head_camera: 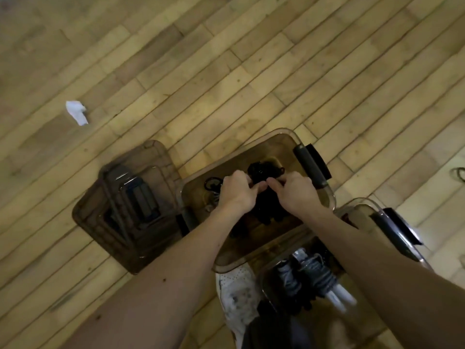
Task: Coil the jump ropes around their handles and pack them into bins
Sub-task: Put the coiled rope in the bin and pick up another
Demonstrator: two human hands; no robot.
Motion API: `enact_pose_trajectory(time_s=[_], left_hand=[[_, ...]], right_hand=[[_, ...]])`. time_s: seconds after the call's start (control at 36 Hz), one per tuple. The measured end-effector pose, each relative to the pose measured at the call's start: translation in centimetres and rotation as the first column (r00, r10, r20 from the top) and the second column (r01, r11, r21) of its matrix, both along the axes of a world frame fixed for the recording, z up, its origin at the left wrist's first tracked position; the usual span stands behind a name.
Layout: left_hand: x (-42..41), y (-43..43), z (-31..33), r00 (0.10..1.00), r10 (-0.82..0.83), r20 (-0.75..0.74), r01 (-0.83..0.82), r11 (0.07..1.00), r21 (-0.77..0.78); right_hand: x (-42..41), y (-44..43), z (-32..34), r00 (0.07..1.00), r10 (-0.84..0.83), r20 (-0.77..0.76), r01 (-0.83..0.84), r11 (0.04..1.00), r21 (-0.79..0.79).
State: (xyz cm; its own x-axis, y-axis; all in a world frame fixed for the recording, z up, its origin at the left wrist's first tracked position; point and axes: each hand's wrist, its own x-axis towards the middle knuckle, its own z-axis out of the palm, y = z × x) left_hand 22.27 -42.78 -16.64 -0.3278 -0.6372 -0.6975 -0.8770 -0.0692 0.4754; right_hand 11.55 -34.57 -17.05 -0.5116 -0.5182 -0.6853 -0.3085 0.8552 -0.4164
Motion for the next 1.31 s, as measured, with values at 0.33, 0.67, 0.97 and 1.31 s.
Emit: enact_pose_trajectory(time_s=[0.33, 0.67, 0.97, 1.31], left_hand=[[-0.6, -0.1, 2.2, 0.987, -0.108, 0.123, 0.126, 0.981, -0.15], [-8.7, 9.0, 16.6, 0.638, -0.738, 0.222, 0.768, 0.587, -0.257], [-14.3, 38.8, 26.6, 0.399, -0.904, -0.155, 0.845, 0.428, -0.32], [-18.1, 56.3, 11.9, 0.554, -0.831, -0.047, 0.832, 0.554, 0.012]], right_hand=[[0.0, -0.4, 1.5, 0.997, 0.019, -0.076, -0.02, 1.0, -0.007], [-6.3, 14.6, 16.8, 0.987, 0.059, -0.146, -0.081, 0.986, -0.148], [-7.3, 51.9, 26.9, 0.806, -0.575, 0.143, 0.588, 0.806, -0.072], [-3.7, 68.5, 15.2, 0.415, -0.883, 0.218, 0.907, 0.421, -0.024]])
